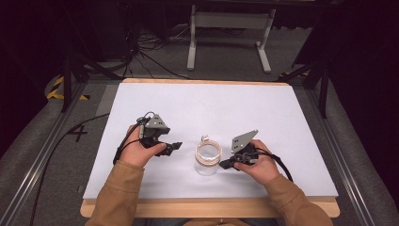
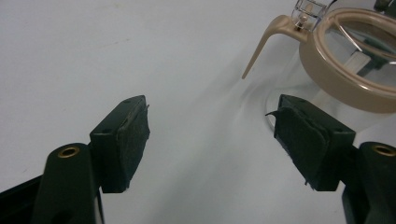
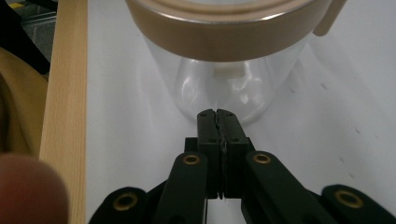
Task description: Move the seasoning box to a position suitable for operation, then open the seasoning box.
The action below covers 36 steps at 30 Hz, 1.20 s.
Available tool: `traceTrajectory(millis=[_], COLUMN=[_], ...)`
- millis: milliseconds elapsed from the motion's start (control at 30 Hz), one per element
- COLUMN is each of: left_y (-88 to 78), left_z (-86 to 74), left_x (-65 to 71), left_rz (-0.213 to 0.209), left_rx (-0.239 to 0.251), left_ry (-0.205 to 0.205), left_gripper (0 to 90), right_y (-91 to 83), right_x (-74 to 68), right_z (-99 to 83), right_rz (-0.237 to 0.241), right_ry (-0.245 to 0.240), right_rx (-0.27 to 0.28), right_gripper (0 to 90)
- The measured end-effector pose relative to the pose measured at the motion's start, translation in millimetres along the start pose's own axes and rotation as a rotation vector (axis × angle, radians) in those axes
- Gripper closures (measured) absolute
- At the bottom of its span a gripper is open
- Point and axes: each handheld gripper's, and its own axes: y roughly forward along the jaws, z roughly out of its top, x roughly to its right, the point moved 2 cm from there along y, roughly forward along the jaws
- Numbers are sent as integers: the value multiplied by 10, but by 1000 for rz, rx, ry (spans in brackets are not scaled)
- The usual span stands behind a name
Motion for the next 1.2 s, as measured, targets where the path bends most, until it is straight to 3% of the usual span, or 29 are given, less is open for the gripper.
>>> traceTrajectory(millis=[267, 400, 433, 500, 633, 800, 867, 933, 1200], left_y=[1, -2, -10, -30, -104, -131, -122, -108, 37], left_z=[2, 19, 31, 80, 175, 267, 341, 373, 485], left_x=[-12, -13, -16, -6, 18, 72, 114, 133, 178], left_rz=[-3, -2, 7, 14, -21, -71, -118, -130, -210], left_rx=[20, 50, 53, 90, 108, 114, 149, 162, 177], left_ry=[-28, -31, -11, -39, 14, -5, -10, -15, -22], left_gripper=[268, 243, 224, 212, 339, 560, 611, 685, 776], right_y=[86, 6, -29, -116, -322, -542, -600, -625, -686], right_x=[-41, -32, -26, 2, 45, 63, 56, 52, -11], right_z=[17, 21, 17, 2, -60, -153, -186, -199, -284], right_rz=[8, 0, -6, -21, -66, -114, -125, -132, -150], right_ry=[-6, -3, 2, 8, 33, 67, 76, 77, 94], right_rx=[13, 43, 48, 71, 105, 147, 157, 160, 160], right_gripper=[900, 900, 900, 900, 900, 899, 898, 899, 894])
